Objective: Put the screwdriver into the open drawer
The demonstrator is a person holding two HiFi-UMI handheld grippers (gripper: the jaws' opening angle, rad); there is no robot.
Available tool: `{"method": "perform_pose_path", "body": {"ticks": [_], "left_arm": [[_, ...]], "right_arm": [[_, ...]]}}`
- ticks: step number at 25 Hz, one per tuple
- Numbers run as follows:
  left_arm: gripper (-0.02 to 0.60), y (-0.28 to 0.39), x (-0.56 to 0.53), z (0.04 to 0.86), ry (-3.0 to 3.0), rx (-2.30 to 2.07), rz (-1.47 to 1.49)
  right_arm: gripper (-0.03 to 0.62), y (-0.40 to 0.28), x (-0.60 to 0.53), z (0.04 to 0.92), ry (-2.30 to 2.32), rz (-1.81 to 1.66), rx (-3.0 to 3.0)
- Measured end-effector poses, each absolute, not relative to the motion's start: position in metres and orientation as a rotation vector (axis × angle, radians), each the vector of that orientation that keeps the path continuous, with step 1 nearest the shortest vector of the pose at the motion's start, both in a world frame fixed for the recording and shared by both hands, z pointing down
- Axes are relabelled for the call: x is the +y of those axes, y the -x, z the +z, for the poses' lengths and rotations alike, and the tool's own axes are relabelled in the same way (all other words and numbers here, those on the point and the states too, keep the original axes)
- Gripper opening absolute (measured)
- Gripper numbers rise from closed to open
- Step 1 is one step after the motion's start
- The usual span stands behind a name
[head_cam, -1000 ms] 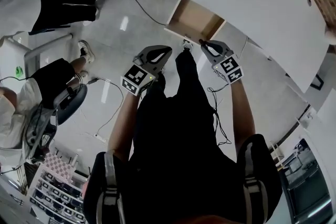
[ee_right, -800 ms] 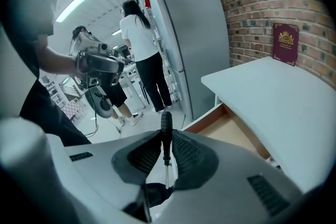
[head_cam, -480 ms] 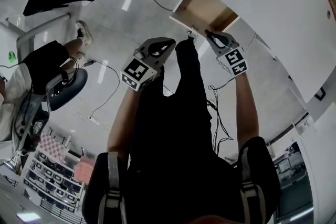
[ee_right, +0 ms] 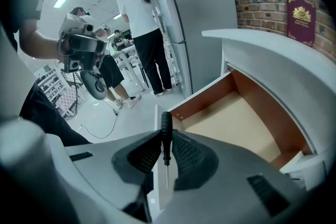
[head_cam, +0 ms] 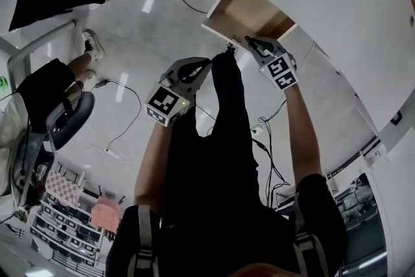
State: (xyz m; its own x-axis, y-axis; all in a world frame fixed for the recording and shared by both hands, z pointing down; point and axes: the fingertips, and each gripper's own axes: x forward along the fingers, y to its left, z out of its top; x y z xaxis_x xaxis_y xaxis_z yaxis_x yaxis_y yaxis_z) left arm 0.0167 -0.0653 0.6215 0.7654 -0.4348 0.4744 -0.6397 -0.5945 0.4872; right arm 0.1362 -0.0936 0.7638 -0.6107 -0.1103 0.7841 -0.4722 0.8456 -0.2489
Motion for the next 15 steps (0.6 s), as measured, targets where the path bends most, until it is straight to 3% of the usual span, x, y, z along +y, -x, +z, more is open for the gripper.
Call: {"method": "perform_pose_path", "body": {"ticks": [15], "left_arm": [[0.017, -0.011, -0.058, 0.668, -2.243, -0.835, 0.389]], "right_arm": [[0.120, -0.123, -0.112, 0.887, -0.332, 0.565, -2.064]]}}
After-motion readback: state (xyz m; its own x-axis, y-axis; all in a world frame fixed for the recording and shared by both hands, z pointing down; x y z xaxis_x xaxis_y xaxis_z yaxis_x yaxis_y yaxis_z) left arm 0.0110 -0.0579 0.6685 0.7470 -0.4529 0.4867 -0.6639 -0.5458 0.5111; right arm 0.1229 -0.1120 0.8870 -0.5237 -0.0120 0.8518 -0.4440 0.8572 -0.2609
